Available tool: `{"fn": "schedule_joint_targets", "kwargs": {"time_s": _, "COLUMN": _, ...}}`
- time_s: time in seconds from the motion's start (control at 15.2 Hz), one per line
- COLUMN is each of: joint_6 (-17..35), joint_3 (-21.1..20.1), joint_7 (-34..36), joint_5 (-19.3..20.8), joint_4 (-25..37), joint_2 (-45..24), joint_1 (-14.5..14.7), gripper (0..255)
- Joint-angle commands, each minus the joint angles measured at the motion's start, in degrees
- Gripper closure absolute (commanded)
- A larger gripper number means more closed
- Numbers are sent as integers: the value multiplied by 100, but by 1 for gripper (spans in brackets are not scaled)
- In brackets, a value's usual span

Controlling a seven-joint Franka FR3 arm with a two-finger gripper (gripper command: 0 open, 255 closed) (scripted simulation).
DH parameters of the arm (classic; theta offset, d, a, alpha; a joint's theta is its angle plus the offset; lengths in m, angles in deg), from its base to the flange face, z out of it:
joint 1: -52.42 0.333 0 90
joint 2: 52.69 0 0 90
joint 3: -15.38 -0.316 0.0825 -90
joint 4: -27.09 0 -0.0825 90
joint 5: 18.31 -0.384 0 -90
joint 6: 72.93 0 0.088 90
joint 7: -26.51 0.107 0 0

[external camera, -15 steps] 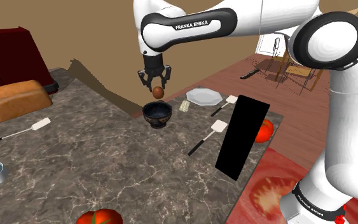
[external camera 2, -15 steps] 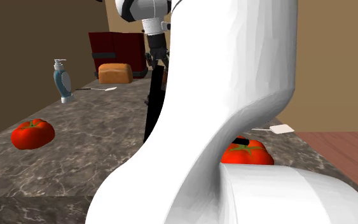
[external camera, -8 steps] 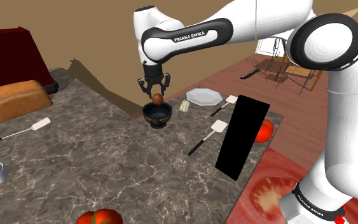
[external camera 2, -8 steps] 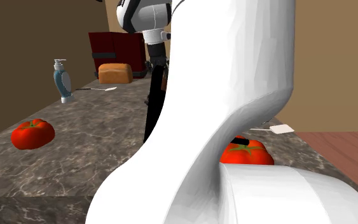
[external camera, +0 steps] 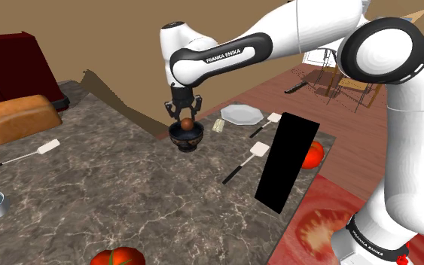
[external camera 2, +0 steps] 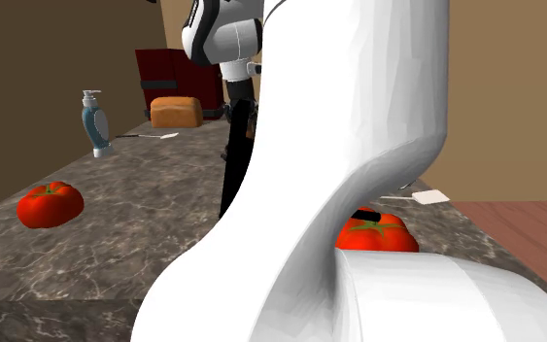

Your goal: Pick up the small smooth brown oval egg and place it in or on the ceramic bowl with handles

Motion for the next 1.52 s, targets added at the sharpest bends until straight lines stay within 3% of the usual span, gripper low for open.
{"fn": "schedule_joint_targets", "kwargs": {"time_s": 0.0, "joint_6": 12, "joint_3": 1, "joint_7": 6, "joint_5": 4, "joint_4": -2, "joint_2": -7, "joint_1": 3, "gripper": 255}}
{"fn": "schedule_joint_targets", "kwargs": {"time_s": 0.26, "joint_6": 12, "joint_3": 1, "joint_7": 6, "joint_5": 4, "joint_4": -2, "joint_2": -7, "joint_1": 3, "gripper": 255}}
{"fn": "schedule_joint_targets", "kwargs": {"time_s": 0.33, "joint_6": 12, "joint_3": 1, "joint_7": 6, "joint_5": 4, "joint_4": -2, "joint_2": -7, "joint_1": 3, "gripper": 0}}
{"fn": "schedule_joint_targets", "kwargs": {"time_s": 0.66, "joint_6": 12, "joint_3": 0, "joint_7": 6, "joint_5": 4, "joint_4": -2, "joint_2": -7, "joint_1": 3, "gripper": 0}}
{"fn": "schedule_joint_targets", "kwargs": {"time_s": 0.92, "joint_6": -636, "joint_3": -54, "joint_7": -67, "joint_5": -78, "joint_4": 523, "joint_2": 124, "joint_1": 76, "gripper": 0}}
{"fn": "schedule_joint_targets", "kwargs": {"time_s": 1.45, "joint_6": -636, "joint_3": -54, "joint_7": -67, "joint_5": -78, "joint_4": 524, "joint_2": 124, "joint_1": 76, "gripper": 0}}
